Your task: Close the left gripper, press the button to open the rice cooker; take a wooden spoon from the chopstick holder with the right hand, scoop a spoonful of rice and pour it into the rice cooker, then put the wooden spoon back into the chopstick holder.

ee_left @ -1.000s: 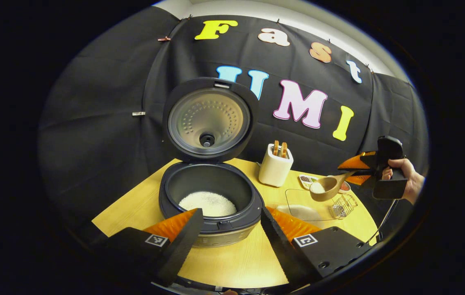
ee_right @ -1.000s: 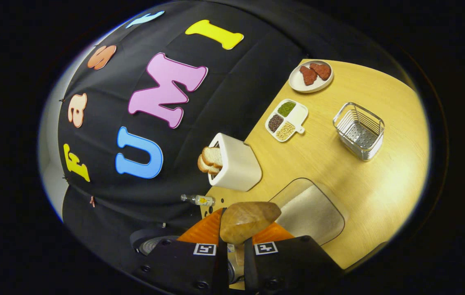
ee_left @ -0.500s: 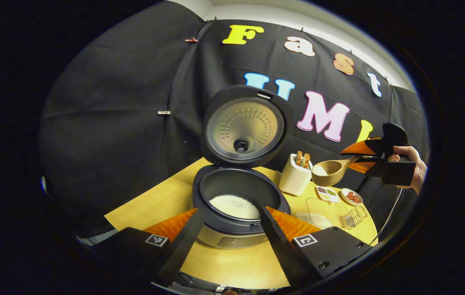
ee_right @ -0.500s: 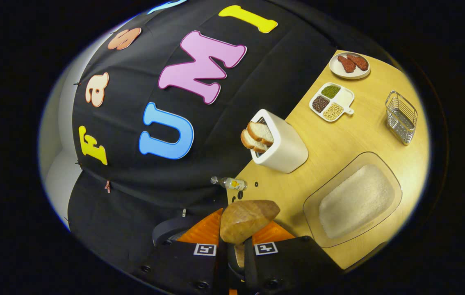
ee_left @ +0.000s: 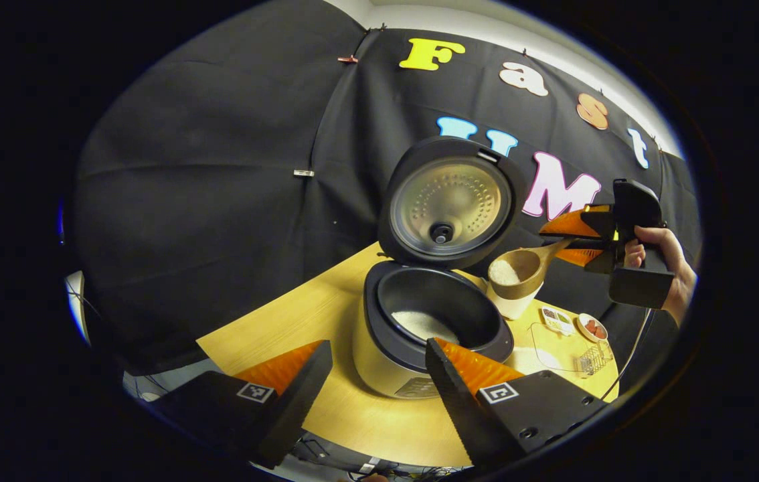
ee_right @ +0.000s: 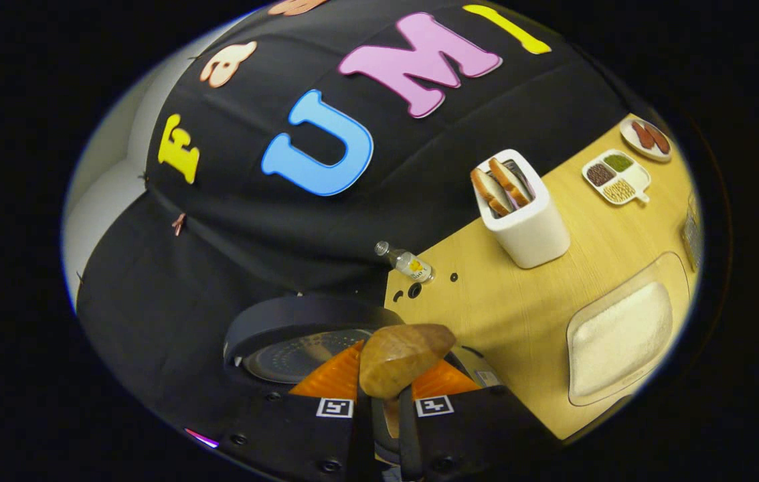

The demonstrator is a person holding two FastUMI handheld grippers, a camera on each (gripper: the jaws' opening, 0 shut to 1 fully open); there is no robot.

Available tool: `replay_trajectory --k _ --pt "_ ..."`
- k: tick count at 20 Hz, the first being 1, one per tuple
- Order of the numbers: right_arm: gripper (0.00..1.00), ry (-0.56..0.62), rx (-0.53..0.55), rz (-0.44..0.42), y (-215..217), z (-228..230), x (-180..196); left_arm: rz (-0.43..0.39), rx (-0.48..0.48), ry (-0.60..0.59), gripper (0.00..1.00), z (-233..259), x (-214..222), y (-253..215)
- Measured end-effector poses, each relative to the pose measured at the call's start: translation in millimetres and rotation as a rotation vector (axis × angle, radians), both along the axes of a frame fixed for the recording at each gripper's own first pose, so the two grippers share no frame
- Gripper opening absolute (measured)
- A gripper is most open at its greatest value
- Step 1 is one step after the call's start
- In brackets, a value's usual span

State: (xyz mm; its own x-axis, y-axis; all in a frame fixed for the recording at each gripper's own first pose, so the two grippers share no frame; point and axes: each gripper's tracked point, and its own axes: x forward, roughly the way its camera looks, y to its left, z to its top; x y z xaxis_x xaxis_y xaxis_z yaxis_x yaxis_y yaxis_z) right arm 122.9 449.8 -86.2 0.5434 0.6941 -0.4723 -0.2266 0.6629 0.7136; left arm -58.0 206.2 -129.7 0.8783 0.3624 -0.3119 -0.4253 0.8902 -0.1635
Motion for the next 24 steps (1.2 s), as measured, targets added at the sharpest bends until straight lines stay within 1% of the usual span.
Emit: replay_trajectory --k 3,5,6,7,12,17,24 --pt "0.19 -0.126 -0.067 0.067 19 -3 -4 0.001 0.014 0.011 0.95 0 -2 5" --pt "0.19 -0.2 -0.124 0.127 34 -8 -4 0.014 0.031 0.03 0.95 -2 -2 14" --pt "0.19 -0.248 -0.15 0.154 40 -9 -3 0.024 0.036 0.035 0.92 -1 -2 18" --pt "0.19 -0.288 -0.17 0.177 46 -9 -2 0.026 0.037 0.036 0.95 -1 -2 20" --pt "0.19 -0.445 -0.253 0.299 66 -21 -11 0.017 0.035 0.041 0.95 -2 3 22" --pt "0.19 -0.601 -0.317 0.445 80 -28 -30 0.002 0.028 0.046 0.95 -6 7 20" --pt "0.19 -0.795 -0.352 0.676 92 -36 -70 0.001 0.046 0.039 0.95 -3 11 19"
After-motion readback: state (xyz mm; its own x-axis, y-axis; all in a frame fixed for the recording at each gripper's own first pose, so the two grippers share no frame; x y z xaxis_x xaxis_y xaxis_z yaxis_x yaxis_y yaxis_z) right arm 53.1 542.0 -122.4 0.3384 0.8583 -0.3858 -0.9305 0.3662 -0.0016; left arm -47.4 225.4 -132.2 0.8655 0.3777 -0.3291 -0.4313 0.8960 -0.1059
